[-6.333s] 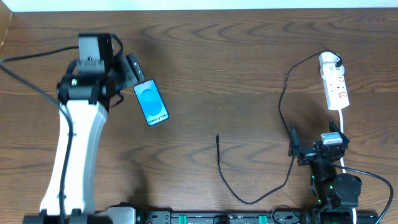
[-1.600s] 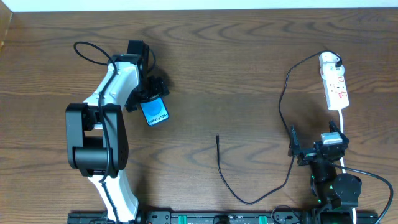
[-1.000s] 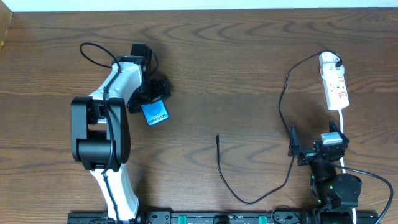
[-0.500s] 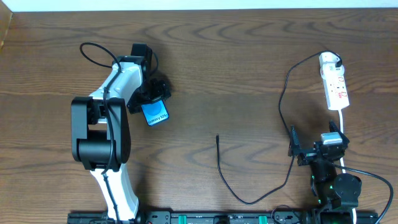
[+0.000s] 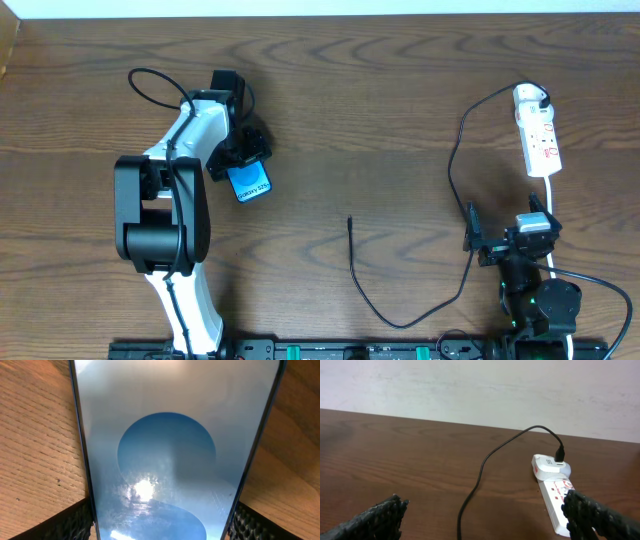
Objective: Plug charger to phone and switch on socket
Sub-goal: 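Close the left gripper on the phone's long edges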
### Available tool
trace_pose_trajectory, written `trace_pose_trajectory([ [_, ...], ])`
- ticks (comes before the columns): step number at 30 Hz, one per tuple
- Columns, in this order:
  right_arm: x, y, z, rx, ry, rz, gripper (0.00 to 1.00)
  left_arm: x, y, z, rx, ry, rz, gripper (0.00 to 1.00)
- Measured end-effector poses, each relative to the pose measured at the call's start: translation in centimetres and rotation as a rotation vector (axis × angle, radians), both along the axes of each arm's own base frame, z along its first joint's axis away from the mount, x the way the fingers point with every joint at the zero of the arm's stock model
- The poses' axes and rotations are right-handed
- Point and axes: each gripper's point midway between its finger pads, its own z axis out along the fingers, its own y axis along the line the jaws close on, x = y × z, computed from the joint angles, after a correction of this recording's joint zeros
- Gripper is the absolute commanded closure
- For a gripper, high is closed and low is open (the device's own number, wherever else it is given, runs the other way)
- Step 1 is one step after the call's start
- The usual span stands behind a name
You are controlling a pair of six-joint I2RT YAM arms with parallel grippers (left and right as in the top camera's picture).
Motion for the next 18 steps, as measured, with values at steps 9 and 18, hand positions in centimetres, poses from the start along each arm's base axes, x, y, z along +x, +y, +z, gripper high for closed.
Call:
trace_pose_trajectory([
  [9, 0.0, 0.0, 0.01, 0.0, 0.0, 0.0, 0.01, 0.0, 0.01, 0.0, 0.001, 0.0, 0.0, 0.27],
  [18, 0.0, 0.0, 0.0, 0.0, 0.0, 0.0, 0.01, 0.0, 0.01, 0.0, 0.001, 0.0, 0.0, 0.32],
])
